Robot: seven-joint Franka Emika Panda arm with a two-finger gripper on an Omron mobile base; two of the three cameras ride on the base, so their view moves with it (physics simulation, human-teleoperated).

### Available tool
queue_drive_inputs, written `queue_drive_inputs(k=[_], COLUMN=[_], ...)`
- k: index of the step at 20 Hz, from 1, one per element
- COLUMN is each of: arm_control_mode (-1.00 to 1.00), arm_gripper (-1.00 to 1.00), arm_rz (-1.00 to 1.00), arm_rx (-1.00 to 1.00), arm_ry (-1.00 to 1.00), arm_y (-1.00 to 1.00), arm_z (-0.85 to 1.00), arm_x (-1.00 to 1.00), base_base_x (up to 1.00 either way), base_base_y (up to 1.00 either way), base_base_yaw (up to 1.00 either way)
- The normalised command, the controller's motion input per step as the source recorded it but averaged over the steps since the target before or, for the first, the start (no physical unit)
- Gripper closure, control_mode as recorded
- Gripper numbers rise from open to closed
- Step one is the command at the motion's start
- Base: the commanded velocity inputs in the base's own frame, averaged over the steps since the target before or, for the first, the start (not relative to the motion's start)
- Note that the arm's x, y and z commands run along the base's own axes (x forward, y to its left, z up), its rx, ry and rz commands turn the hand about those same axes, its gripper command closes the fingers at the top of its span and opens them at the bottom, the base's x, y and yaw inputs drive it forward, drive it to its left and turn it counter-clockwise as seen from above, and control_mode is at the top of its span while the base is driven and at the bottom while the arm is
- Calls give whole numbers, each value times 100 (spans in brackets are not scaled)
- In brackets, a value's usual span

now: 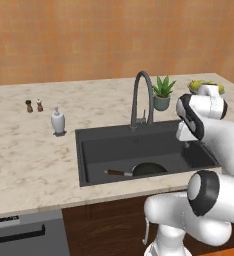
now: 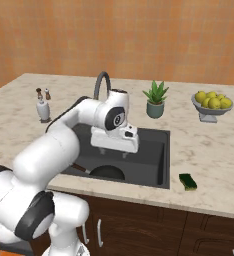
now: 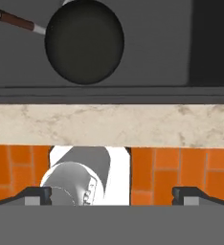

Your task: Pick the pan and sponge and place them into the sink. Then turn on the water.

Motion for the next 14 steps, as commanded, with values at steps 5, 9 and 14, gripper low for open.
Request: queue_drive_inputs(k=[5, 9, 14], arm_control_mode=[-100, -100, -100], arm_gripper=[-100, -100, -100], arm_rz=[19, 31, 35], arm_rx=[23, 12, 0], arm_ry=[0, 10, 7], arm_y=[-100, -100, -100], arm_z=[-1, -15, -32], arm_x=[0, 1, 3], base_base_x=[0, 0, 0], base_base_y=[0, 0, 0], base_base_yaw=[0, 0, 0])
